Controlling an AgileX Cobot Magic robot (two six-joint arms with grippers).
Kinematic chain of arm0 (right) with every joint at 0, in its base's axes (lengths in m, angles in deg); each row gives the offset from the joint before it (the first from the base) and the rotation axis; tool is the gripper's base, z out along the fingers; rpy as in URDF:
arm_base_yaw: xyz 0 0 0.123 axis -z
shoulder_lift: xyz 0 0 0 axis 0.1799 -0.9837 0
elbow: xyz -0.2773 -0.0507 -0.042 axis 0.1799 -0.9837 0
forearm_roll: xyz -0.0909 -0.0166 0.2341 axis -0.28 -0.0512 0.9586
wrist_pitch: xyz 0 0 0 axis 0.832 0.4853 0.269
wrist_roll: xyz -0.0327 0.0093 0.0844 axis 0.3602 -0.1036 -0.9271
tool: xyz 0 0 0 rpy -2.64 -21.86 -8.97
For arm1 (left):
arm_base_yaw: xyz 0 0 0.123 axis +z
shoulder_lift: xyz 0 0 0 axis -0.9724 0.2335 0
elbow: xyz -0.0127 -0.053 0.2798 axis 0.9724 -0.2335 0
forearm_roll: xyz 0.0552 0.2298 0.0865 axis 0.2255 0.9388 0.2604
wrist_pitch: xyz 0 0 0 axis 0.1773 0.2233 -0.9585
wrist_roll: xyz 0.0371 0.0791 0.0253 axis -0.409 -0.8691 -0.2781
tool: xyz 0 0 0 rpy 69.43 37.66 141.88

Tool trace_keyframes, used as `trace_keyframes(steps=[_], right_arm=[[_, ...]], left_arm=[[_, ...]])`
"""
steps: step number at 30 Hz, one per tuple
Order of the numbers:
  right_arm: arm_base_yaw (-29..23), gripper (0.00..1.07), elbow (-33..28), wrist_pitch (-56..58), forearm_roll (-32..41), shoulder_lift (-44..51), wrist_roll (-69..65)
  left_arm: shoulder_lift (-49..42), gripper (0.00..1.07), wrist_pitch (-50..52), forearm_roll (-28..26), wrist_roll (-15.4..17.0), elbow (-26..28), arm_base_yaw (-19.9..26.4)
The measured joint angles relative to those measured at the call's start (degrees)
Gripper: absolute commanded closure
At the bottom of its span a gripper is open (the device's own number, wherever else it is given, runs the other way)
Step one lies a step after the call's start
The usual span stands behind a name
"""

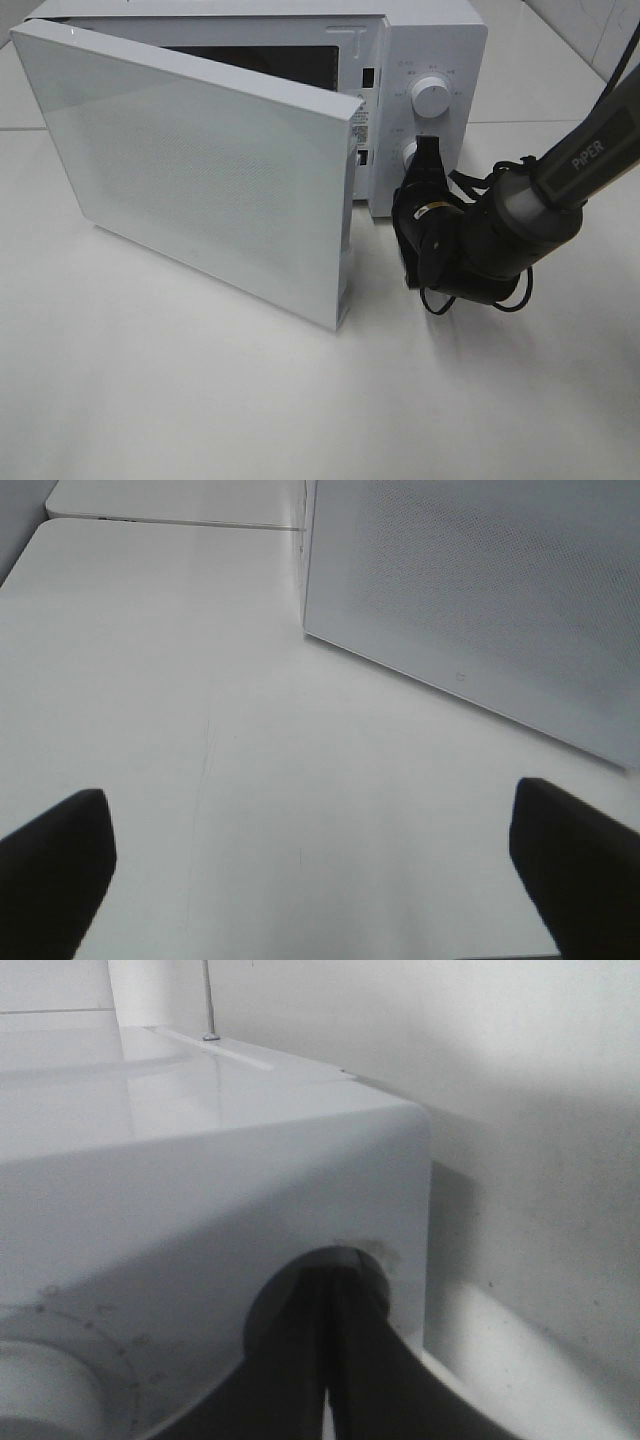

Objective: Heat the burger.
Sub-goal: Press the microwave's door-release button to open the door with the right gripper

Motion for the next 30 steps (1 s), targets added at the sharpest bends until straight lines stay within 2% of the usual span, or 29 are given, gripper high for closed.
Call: trace_keyframes(steps=[30], right_arm=[[0.2,1.07,-0.4,-0.1,-0.9,0.2,-0.7]], left_arm=[[0.0,0.07,0.0,0.0,0.0,0.0,0.0]])
